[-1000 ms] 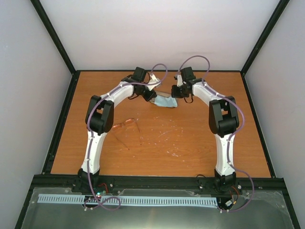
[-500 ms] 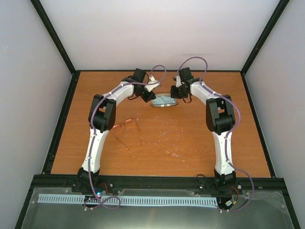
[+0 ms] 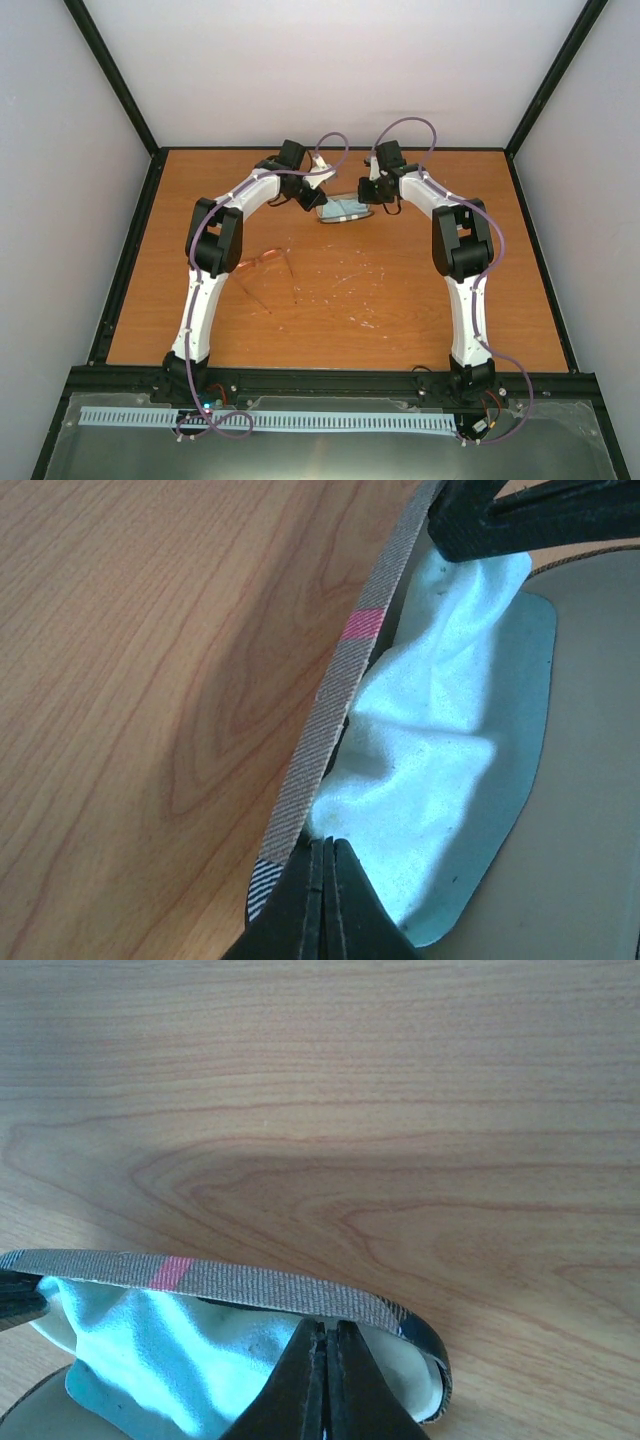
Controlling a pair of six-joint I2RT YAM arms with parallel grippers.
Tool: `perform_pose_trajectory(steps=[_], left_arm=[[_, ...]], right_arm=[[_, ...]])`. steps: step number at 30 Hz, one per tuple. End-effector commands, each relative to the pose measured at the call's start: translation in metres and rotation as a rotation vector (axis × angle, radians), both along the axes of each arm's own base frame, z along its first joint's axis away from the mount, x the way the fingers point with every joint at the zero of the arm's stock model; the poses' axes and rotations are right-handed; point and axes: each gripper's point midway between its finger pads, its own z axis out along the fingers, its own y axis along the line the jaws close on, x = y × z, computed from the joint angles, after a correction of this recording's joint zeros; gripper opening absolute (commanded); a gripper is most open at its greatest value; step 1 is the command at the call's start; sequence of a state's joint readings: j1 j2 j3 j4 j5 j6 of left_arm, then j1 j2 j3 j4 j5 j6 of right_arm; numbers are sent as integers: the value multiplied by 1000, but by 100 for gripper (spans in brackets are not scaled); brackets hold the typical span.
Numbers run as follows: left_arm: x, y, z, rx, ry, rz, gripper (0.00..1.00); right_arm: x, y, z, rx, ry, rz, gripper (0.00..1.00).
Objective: Organize the sunglasses
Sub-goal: Place the glasses cleaning cloth in the sunglasses case.
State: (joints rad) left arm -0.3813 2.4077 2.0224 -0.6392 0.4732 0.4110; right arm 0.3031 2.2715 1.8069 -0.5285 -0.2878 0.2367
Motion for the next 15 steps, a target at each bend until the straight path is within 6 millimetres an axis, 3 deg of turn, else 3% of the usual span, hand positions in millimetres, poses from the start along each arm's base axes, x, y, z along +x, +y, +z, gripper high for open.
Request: perform_pose_trajectory(steps=[1,15], left_arm=[[8,2,7,4,-29,-4,1],[6,9,8,25,-21,27,1]], right_arm=[[13,7,14,16,-60,-2,3],[21,16,6,35,-41,27,3]])
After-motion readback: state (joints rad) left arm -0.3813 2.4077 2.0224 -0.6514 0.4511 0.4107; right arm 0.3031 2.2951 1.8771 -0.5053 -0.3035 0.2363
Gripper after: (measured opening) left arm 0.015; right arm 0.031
